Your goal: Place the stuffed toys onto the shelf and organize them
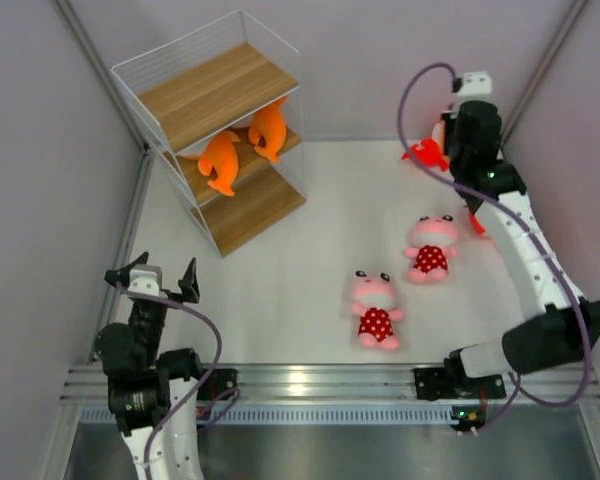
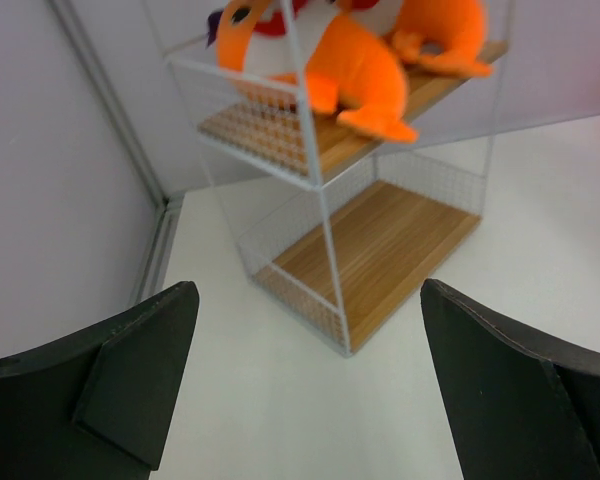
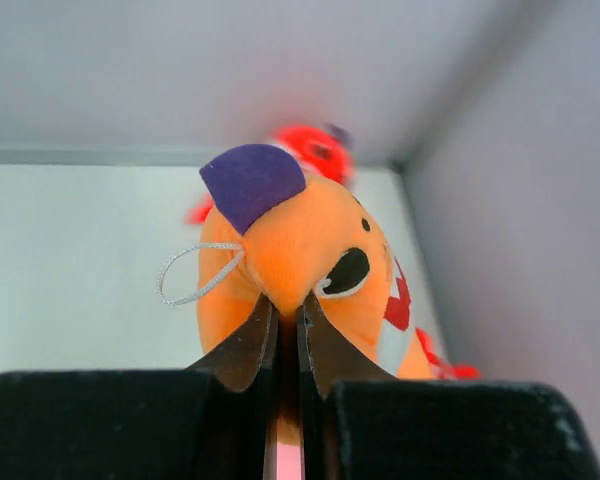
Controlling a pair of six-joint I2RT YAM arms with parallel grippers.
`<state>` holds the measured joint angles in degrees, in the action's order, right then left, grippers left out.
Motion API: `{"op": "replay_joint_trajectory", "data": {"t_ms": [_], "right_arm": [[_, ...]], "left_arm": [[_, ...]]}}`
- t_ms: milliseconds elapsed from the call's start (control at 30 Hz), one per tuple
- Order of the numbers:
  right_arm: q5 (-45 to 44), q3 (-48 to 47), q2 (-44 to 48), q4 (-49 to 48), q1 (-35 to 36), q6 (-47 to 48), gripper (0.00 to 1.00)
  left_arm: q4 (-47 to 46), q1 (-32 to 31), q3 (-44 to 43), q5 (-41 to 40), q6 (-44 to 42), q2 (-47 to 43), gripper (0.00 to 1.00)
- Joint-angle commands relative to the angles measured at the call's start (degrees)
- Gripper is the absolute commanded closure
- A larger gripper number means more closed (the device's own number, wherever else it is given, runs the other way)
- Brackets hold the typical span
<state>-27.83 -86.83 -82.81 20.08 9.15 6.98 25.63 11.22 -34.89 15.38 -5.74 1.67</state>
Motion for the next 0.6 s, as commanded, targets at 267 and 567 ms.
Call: {"op": "replay_joint_trajectory", "data": {"t_ms": [267, 567], "right_arm": [[30.3, 6.1, 11.3, -0.1, 46.5, 1.9, 1.00], [38.8, -1.8, 2.7, -5.7, 60.2, -0.8, 1.00]], "left_arm": [[5.7, 0.5, -11.7, 30.8, 3.1, 0.6, 0.01], [6.0, 0.5, -11.3, 41.5, -1.0, 2.5, 0.01]]}}
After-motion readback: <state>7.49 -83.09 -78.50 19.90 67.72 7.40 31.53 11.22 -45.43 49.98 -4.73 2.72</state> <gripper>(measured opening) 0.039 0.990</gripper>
